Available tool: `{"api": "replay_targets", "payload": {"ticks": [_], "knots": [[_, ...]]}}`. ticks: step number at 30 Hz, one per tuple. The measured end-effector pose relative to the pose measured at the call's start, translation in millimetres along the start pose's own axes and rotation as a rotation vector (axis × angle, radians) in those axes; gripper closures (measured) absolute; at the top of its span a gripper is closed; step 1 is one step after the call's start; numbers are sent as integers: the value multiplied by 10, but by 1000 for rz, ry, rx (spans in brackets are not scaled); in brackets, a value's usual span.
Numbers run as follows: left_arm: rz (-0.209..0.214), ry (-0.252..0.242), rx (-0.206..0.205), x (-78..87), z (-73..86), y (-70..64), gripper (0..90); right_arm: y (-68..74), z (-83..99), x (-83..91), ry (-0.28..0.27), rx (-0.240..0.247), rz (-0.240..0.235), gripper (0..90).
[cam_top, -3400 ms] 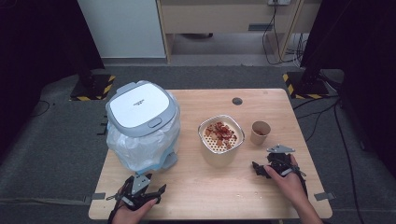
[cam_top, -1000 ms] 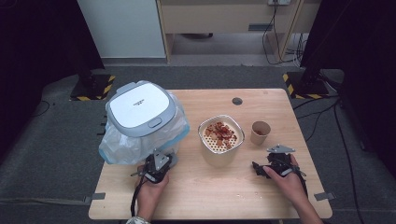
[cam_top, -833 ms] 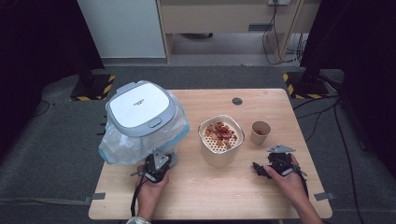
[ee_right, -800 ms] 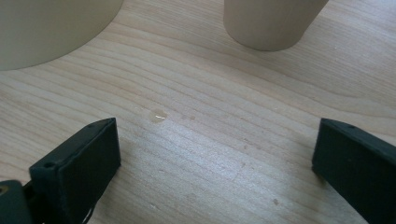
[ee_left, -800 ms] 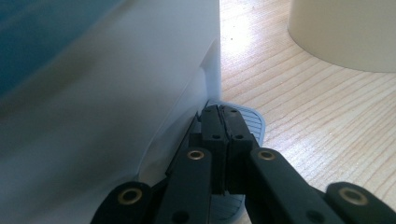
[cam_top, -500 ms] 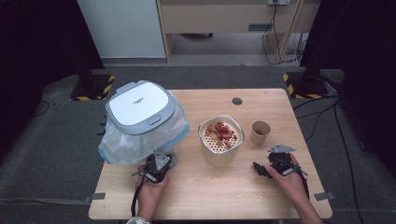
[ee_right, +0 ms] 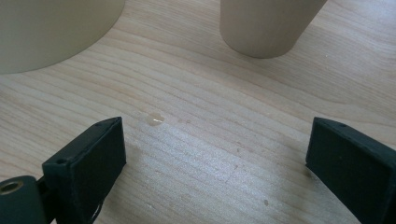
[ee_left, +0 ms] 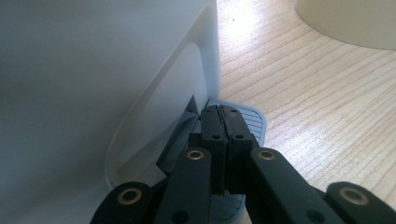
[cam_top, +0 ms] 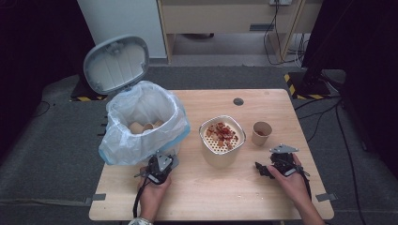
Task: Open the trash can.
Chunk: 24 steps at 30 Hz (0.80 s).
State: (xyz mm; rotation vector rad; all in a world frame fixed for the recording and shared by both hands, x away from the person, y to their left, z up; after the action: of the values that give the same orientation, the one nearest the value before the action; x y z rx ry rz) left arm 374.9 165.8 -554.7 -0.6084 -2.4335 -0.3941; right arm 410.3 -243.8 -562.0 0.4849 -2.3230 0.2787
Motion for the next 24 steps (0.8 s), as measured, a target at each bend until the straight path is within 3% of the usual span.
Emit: {"api": "replay_targets", "payload": {"ticks": [6, 15, 18, 24], "knots": [[0, -4, 1, -1, 1, 0, 882, -14, -20, 24, -14, -1, 6, 52], [-2, -5, -1, -3, 0, -4, 882, -150, -90, 114, -26, -10, 20, 56], [-4, -3, -3, -1, 3, -5, 882, -181, -164, 128, -37, 2, 22, 59], [-4, -3, -3, -1, 3, -5, 882, -240, -336, 145, -67, -22, 18, 65]]}}
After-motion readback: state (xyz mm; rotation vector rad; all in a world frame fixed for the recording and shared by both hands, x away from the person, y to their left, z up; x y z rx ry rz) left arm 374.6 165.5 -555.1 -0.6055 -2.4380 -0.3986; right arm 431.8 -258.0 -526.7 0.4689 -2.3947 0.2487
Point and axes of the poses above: each handheld gripper's, and its own axes: x roughly backward along the jaws, z roughly out of its underside, y roughly to its left, the point moved 4 cm from there along -x, roughly forward along the jaws, and after that the axes turned 4 degrees about z, right-handed, at the moved point
